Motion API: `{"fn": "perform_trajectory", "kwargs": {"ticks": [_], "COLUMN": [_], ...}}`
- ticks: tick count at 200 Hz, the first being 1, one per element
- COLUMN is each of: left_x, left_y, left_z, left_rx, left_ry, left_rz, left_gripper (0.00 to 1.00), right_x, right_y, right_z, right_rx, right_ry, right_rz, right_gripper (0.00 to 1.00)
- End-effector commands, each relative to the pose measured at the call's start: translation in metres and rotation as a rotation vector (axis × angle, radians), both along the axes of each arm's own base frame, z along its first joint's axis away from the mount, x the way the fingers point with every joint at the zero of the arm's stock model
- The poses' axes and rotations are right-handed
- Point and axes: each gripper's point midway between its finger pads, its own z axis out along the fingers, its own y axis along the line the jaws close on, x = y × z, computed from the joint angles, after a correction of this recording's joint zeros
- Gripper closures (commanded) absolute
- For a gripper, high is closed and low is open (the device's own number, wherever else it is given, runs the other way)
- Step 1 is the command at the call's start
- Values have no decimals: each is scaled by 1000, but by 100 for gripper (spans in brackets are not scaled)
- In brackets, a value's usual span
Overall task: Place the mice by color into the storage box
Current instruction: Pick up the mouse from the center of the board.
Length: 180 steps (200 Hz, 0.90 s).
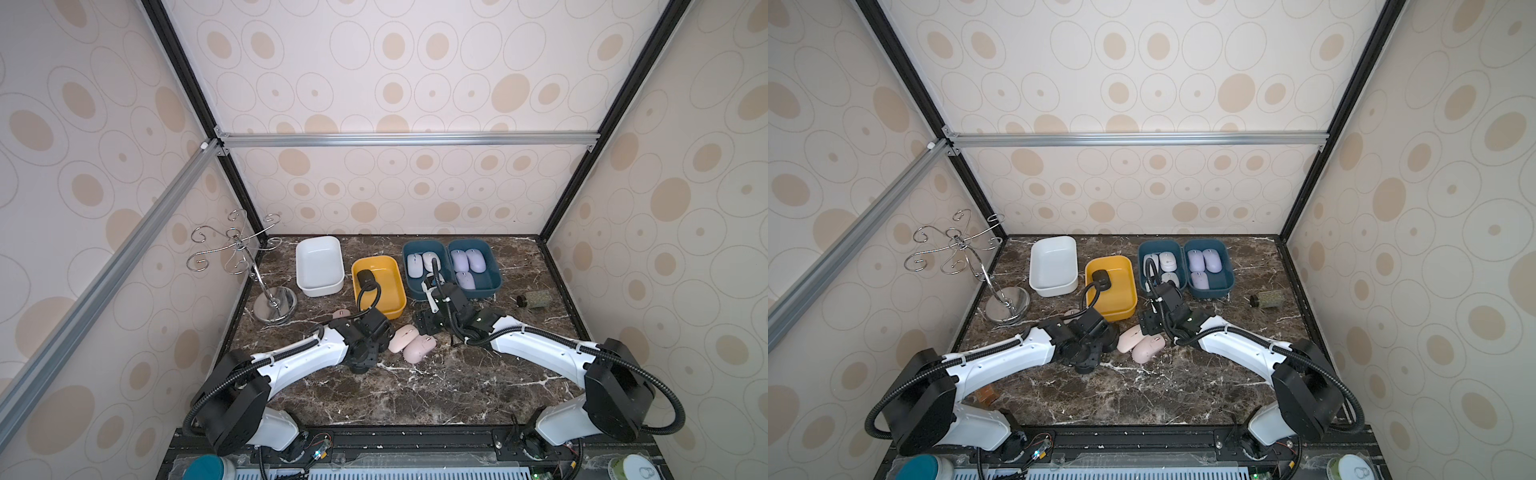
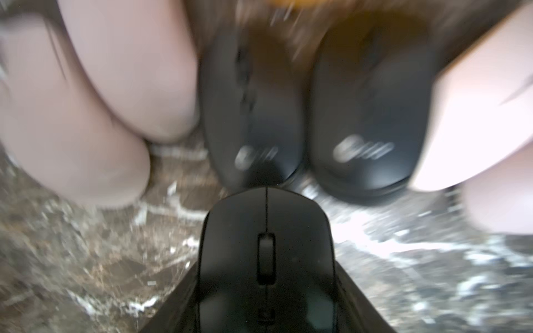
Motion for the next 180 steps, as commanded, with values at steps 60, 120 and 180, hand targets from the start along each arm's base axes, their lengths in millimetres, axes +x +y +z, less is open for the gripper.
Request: {"fn": "perform_trajectory", "kwargs": {"ticks": [60,120,180], "left_x": [166,263,299], "left_y": [-37,-74,-63], "left_z": [49,24,5], "left_rx": [-89,-152,-172], "left_ry": [-220,-246,-293], "left_rz": [-5,24,137], "left_gripper": [45,45,44], "right_x": [8,9,8], "right_y": [-31,-33,-30], "right_z": [0,-5,-5], "right_rx": [-69,-54,-25], "right_ry": [-51,-45,-41], "right_rz": [-143,-162,-151], "right_gripper": [20,20,20]}}
